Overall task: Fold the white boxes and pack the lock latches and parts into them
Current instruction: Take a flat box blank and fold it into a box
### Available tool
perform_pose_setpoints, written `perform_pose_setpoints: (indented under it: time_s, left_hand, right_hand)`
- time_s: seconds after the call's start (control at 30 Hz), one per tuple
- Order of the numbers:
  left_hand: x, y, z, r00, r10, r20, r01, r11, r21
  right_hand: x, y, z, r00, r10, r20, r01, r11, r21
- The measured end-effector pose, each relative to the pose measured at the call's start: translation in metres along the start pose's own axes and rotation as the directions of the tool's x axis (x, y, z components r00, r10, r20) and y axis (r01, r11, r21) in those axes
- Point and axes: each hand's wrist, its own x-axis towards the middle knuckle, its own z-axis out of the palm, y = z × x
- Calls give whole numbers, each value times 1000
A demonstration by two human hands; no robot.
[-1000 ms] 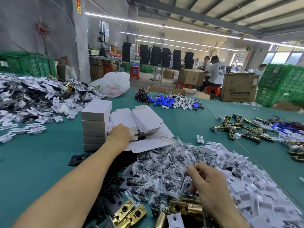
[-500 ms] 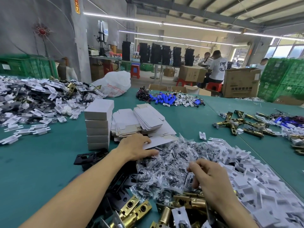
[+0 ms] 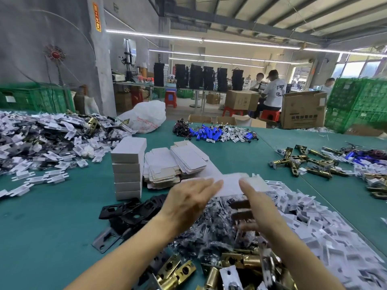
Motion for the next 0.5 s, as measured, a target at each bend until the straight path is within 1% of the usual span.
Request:
perform_pose_setpoints:
  time_s: [0.03,0.07,0.1,0.13,0.17,0.2,0.23,0.3,0.37,0.4,0.43,0.47,0.5]
  left_hand:
    - [-3,5,0,1000,28,7,-28,999,-18]
    - [-6,9,-1,998,44,47,-42,998,-52]
    - [-8,13,-3,991,35,130,-23,996,-88]
    - [-8,15,-7,968,-16,251,43,994,-105]
    - [-9,18,-9,920,-87,383,134,986,-98]
    - [-10,19,-11,866,-156,475,222,971,-86]
    - [-10,21,-11,834,-210,511,292,953,-84]
    - [-7,24,-13,815,-325,479,431,893,-128]
    - [-3,27,-17,799,-454,393,564,794,-228]
    - [-3,29,-18,786,-509,350,606,746,-276]
    - [-5,31,-19,775,-545,319,628,718,-299]
    - [-7,32,-19,770,-563,299,636,714,-293]
    - [-11,32,-19,766,-574,289,640,722,-263]
  right_hand:
    - [4,-3,3,999,29,-29,-26,994,108]
    - [8,-5,5,998,39,-58,-28,983,181]
    - [10,-5,7,995,38,-88,-18,974,226]
    - [12,-4,8,993,32,-118,-1,968,252]
    - [14,-3,10,990,22,-137,15,965,260]
    - [14,-2,12,991,9,-132,26,965,263]
    - [13,-2,14,995,-1,-102,28,964,264]
    - [11,0,19,999,-31,24,24,970,243]
    - [9,0,21,986,-73,151,49,987,152]
    - [6,-1,21,977,-90,191,69,991,117]
    - [5,-2,22,974,-106,200,88,992,94]
    - [3,-4,22,975,-132,178,120,990,77]
    - [2,-6,23,977,-177,118,176,984,19]
